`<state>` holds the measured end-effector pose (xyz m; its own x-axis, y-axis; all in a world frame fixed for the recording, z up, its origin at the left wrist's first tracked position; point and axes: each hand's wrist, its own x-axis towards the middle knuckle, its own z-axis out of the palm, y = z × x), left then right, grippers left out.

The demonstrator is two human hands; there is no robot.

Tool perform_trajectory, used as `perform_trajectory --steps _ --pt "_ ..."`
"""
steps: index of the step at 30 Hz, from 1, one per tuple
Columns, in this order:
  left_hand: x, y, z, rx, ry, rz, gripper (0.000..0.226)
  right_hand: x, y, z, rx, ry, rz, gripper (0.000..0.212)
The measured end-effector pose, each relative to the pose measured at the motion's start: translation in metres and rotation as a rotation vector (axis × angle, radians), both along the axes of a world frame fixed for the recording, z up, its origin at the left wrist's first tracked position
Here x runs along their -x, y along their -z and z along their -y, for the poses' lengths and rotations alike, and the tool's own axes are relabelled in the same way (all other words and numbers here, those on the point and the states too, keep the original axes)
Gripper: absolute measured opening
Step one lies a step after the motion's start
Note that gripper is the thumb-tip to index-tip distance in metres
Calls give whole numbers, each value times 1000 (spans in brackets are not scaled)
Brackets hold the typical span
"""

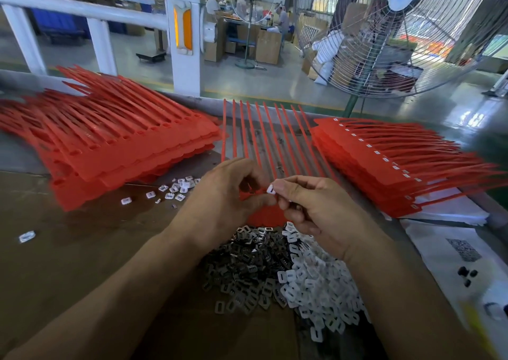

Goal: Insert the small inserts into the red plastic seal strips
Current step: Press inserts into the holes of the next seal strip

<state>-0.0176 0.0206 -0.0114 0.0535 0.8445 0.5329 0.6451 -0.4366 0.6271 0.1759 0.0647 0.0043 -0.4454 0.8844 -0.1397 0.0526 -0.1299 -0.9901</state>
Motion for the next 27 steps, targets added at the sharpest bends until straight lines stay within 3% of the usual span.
perform_trajectory --steps 18,27 --pt "3 -8 2 -74 -31 -142 8 5 1 4 -27 43 40 13" --pt "53 -2 -14 198 -263 -44 10 -2 5 -4 -45 248 79 26"
